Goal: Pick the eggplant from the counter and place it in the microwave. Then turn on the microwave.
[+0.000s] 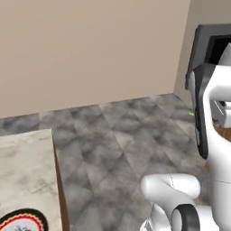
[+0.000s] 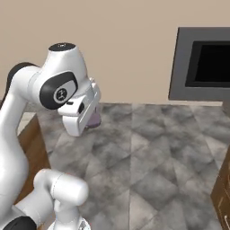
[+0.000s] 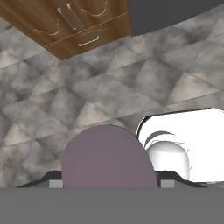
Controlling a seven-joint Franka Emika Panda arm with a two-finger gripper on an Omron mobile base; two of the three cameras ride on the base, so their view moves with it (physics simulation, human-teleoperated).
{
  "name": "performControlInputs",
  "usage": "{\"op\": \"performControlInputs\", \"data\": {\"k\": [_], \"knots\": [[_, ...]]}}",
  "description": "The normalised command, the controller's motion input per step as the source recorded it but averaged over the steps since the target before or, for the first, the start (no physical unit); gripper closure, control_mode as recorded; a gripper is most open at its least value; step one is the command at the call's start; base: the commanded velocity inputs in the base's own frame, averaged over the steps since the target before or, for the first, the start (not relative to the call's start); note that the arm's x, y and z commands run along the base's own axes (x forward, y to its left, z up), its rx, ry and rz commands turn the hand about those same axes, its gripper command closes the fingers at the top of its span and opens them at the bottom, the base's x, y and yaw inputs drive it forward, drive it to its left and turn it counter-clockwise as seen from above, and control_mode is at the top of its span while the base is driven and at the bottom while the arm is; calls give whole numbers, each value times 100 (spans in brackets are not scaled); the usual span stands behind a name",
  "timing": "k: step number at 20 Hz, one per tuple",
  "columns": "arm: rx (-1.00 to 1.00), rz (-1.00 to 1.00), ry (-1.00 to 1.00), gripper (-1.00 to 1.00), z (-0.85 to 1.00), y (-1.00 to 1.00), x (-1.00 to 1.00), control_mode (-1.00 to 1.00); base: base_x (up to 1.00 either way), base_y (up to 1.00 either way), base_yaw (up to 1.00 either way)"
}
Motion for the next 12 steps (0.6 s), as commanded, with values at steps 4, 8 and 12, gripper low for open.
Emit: {"op": "performControlInputs", "data": {"k": [4, 8, 12], "knots": [[0, 0, 0, 100, 0, 0, 0, 100, 26, -25, -51], [0, 0, 0, 100, 0, 0, 0, 100, 31, -26, -48], [0, 0, 0, 100, 0, 0, 0, 100, 36, -31, -49]]}}
